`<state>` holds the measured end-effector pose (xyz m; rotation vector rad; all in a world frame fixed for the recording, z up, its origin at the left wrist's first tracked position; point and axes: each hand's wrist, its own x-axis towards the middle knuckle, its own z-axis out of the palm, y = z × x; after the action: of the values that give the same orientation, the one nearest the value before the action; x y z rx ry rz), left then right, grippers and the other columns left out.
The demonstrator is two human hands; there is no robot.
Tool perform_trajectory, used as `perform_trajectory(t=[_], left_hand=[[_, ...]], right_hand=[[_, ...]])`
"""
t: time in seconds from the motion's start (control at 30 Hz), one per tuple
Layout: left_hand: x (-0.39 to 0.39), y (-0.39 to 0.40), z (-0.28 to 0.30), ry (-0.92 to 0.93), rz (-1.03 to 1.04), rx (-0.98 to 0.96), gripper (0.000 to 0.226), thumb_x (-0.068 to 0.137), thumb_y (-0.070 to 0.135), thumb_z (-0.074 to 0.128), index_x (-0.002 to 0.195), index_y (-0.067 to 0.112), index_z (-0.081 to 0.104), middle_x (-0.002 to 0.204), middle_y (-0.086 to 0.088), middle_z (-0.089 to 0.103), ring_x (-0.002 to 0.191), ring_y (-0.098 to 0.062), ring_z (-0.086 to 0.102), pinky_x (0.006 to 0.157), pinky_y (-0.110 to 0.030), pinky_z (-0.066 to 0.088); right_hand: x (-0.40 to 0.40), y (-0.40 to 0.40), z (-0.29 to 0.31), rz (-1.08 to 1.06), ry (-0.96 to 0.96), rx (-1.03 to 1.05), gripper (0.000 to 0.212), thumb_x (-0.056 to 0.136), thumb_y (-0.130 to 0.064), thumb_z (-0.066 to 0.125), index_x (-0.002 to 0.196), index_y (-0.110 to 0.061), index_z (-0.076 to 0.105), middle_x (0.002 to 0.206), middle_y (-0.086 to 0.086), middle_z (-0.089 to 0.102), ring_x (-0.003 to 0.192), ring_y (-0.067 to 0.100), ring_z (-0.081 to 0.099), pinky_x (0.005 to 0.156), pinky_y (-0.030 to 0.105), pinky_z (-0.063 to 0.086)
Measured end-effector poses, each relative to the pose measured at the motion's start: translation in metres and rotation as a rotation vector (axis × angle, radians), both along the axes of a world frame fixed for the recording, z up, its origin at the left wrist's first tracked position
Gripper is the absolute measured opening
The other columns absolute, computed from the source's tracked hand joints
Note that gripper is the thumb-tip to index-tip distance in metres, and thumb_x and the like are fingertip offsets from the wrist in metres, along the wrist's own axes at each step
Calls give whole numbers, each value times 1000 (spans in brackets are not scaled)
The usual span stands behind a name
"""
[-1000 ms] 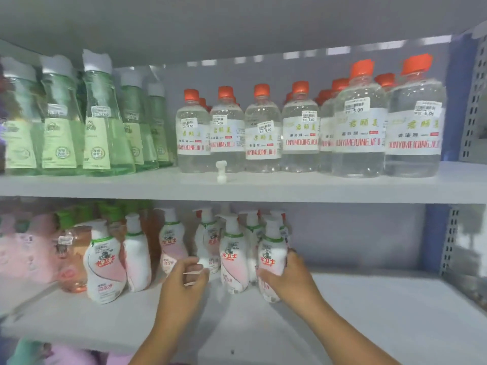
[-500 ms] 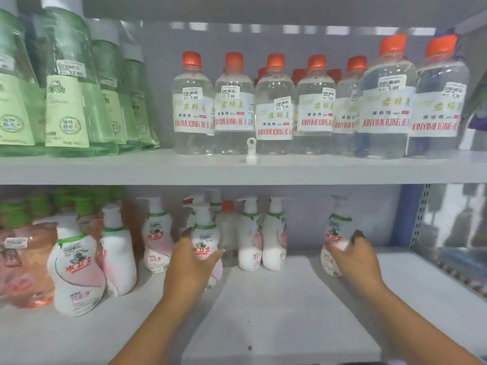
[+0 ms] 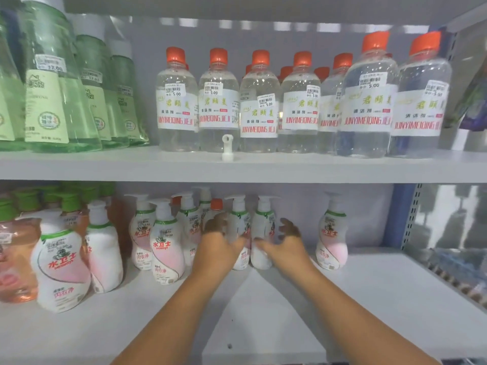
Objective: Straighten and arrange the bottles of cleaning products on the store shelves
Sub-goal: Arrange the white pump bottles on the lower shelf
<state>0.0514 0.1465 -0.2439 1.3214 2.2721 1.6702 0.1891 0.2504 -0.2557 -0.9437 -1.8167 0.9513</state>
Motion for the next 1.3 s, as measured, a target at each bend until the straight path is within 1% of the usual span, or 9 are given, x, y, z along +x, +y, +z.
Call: perform_trajectory(t=[0.1,0.2,0.4,0.5,0.77,0.93,1.0,1.1,1.3], left_hand=[[2,31,-7,103,156,-113,46,81,38,79,118,17,63,103,-6,69,91,-29,69,77,-37,59],[2,40,-16,103,208,-176,38,82,29,78,112,9,68,108,-11,70,93,-29,68,78,-32,55],[20,6,-20,19,50,2,31,86,44,75,108,32,56,92,8,67,86,-21,65,71,-33,51],[10,-52,-17,23,57,83,34,81,59,73,102,38,57,91,13,70,84,-12,69,73,-38,57],[-28,-152,-7,99,315,63,31,87,35,79,100,51,56,84,17,71,75,-8,66,64,-34,51],[-33,-148,-19,88,423,69,66,83,33,83,140,31,49,119,0,63,93,-21,63,81,-43,55],[-10,-144,-23,257,530,272,57,82,24,85,128,16,54,113,-4,54,94,-26,56,86,-43,51],[21,-112,-16,199,201,378,38,85,17,82,112,24,55,101,5,58,89,-17,61,80,-28,51],[-28,16,-18,72,162,-16,72,79,43,82,139,17,50,127,-13,63,118,-33,62,98,-41,53]], right_hand=[[-19,7,-6,58,-51,104,44,76,-18,90,95,-36,55,99,-11,68,90,2,69,78,18,51],[-20,11,-12,8,-44,156,38,78,-35,87,103,-31,59,107,-2,68,99,16,68,85,31,55],[18,-5,-2,25,-29,77,40,75,-26,88,98,-28,56,89,-13,63,82,3,62,60,11,40],[70,-13,-2,-82,-11,71,49,71,-34,92,106,-26,58,96,-11,66,86,6,64,73,25,50],[171,3,-14,-398,-57,119,65,78,-38,86,134,-24,56,119,-2,63,96,18,55,77,38,42],[162,-10,-11,-538,-22,265,81,76,-36,86,143,-13,47,138,12,52,126,32,49,100,48,45],[142,-30,-8,-513,148,428,59,82,-24,83,133,-12,55,127,7,56,110,29,58,95,43,48],[84,-27,1,-200,141,369,27,88,-19,77,112,-22,65,108,-1,65,94,19,66,85,30,52],[-32,58,11,56,-257,-39,98,84,-38,83,159,-14,25,158,11,34,141,29,45,108,35,42]])
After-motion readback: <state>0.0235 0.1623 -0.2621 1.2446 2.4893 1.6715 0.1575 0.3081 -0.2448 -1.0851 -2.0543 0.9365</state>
